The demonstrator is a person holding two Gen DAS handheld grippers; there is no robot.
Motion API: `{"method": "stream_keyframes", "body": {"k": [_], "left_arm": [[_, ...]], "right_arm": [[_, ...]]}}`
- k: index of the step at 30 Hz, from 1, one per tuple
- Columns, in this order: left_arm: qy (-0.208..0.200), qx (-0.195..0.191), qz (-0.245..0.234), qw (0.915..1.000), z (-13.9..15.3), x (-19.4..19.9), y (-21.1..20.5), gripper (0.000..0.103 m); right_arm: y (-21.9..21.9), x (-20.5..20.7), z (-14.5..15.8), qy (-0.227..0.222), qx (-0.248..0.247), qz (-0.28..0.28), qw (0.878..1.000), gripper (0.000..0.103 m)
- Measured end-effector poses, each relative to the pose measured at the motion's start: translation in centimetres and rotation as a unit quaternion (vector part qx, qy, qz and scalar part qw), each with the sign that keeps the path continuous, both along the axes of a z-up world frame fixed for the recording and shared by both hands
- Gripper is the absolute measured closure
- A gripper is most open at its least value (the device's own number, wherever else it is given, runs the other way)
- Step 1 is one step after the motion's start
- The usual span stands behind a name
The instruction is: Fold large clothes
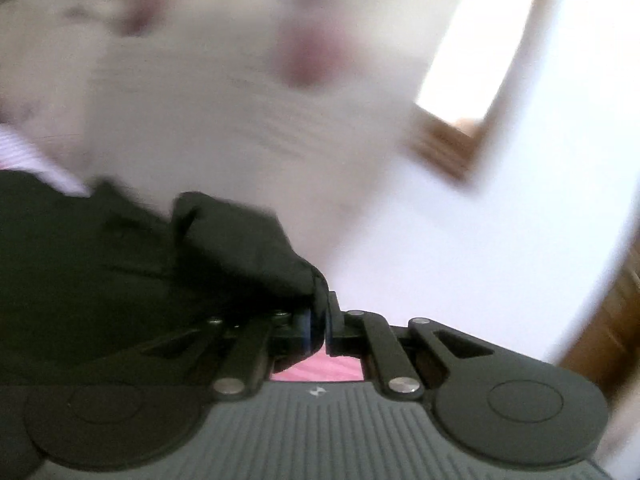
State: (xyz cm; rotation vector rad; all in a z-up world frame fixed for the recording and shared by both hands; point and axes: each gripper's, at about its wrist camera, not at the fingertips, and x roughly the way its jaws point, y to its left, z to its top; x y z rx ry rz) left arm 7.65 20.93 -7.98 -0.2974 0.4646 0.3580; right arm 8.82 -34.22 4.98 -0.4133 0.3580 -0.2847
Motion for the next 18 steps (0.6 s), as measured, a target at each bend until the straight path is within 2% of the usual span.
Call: {"method": "stream_keyframes", "body": {"k": [3, 5, 11, 14, 17, 18], "left_arm": [[0.003, 0.000, 0.002, 1.0000, 0.0, 0.0, -0.1, 0.001], [0.006, 0.001, 0.002, 1.0000, -0.1, 0.0, -0.2, 0.001], [0.019, 0.028, -0.012, 0.9993, 0.0, 0.2, -1.2, 0.000], [0.029, 0.042, -0.014, 0.9986, 0.0, 0.2, -2.0, 0.000], [0.029, 0.058, -0.016, 0.9978, 0.1, -0.1, -2.7, 0.000], [0.028, 0.066, -0.017, 0.9973, 0.2, -0.1, -3.0, 0.000]], "right_arm": [[-7.8, -1.0, 0.1, 0.002, 0.006, -0.078, 0.997, 0.097], [-12.9, -1.7, -1.1, 0.012, 0.040, -0.124, 0.991, 0.096], [-21.8, -3.2, -8.6, 0.068, 0.152, -0.209, 0.964, 0.096], [-24.6, -4.4, -11.9, 0.073, 0.226, -0.235, 0.942, 0.096], [-26.5, -6.3, -13.5, 0.050, 0.307, -0.253, 0.916, 0.080], [-27.4, -6.8, -13.6, 0.038, 0.329, -0.260, 0.907, 0.068]]}}
